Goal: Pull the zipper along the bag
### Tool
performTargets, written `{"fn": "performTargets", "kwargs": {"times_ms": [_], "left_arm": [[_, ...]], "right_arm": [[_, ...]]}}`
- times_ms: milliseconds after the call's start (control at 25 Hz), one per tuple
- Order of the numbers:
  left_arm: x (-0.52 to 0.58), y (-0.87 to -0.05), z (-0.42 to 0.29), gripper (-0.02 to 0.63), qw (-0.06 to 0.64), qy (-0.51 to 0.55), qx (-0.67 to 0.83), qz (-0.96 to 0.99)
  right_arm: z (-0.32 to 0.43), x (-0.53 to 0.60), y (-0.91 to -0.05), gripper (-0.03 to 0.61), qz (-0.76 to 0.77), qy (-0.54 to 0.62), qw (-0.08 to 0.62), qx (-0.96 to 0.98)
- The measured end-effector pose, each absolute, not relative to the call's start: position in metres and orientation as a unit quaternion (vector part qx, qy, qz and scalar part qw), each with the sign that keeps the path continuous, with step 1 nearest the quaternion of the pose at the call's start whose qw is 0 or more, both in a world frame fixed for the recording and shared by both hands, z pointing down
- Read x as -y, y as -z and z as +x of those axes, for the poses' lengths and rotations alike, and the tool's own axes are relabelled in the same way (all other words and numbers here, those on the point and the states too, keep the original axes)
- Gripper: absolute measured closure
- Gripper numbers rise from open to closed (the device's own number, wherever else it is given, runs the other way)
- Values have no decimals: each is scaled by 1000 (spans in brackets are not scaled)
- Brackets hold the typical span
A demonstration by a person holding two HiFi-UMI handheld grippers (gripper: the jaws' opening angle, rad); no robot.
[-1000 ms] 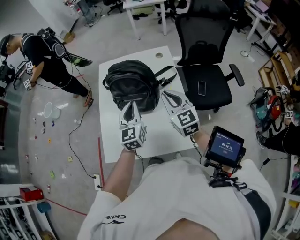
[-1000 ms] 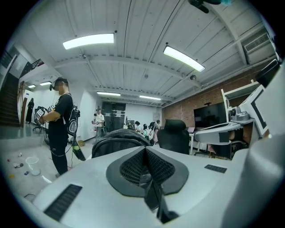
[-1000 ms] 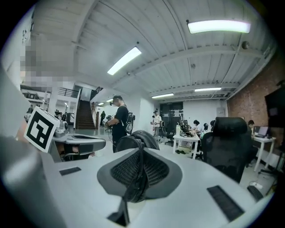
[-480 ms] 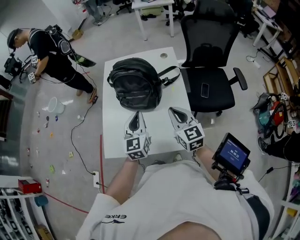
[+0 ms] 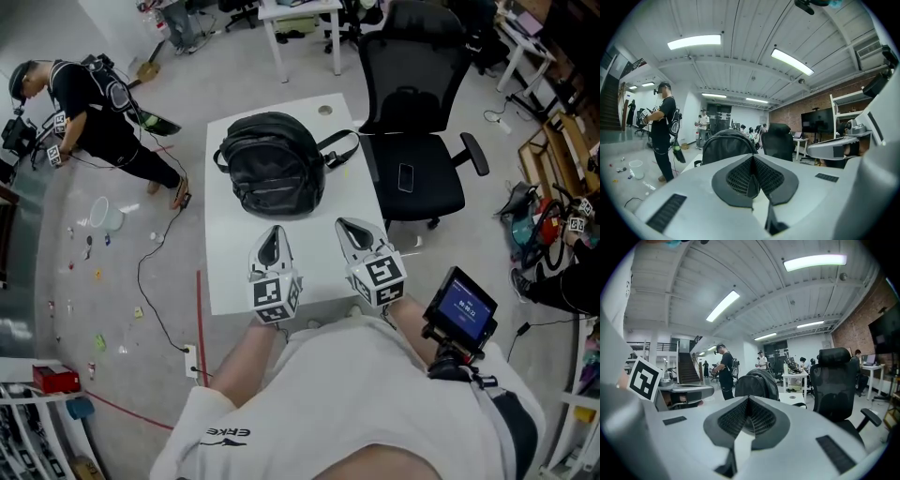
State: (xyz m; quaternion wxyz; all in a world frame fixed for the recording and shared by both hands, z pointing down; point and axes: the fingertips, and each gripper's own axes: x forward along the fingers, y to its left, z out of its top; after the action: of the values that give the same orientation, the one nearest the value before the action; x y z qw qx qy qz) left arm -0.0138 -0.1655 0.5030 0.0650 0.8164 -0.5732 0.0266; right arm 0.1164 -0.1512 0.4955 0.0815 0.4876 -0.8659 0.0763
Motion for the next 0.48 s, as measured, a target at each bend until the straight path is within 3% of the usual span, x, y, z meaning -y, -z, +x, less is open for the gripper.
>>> {"fn": "performTargets", "kwargs": {"times_ms": [480], "left_arm": [[156,-502,-19,612,66,-24,569,819]], "right_arm": [[107,139,-495,575,493,-72,82,863]]}}
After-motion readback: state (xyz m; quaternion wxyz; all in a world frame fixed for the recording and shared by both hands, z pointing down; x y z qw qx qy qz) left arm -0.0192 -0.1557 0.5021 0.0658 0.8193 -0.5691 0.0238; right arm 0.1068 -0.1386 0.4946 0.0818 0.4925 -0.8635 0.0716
